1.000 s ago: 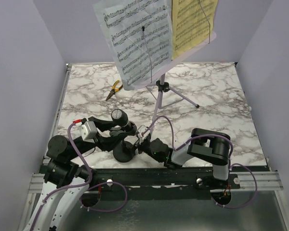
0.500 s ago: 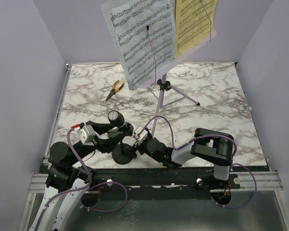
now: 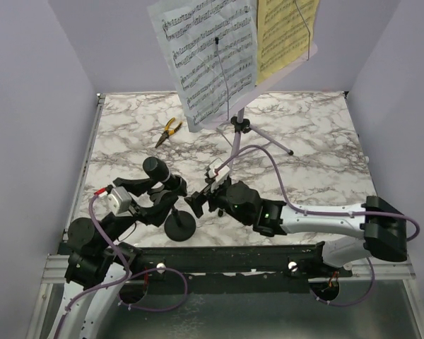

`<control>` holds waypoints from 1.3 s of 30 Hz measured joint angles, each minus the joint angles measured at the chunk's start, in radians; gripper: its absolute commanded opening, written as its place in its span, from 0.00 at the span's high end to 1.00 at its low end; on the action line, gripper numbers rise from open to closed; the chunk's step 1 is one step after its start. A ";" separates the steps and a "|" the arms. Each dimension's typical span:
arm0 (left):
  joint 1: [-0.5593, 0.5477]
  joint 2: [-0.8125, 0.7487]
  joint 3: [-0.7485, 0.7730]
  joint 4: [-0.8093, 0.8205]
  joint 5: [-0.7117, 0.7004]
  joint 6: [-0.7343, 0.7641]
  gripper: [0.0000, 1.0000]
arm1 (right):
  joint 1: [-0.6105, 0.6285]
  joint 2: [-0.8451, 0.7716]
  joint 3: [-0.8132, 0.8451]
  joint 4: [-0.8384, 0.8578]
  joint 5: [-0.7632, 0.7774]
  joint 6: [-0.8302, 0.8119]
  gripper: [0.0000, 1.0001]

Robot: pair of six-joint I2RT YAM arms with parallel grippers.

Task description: Set up the instrument practice props

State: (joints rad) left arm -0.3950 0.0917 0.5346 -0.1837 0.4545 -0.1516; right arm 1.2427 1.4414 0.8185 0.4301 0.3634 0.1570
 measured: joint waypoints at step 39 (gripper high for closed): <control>0.000 0.275 0.775 -0.107 -0.557 -0.162 0.01 | 0.000 -0.575 0.664 -0.890 0.403 0.054 0.00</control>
State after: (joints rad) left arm -0.3954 0.3668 1.3098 -0.2905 -0.1024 -0.3134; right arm 1.2427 0.8669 1.4822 -0.4599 0.7662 0.2108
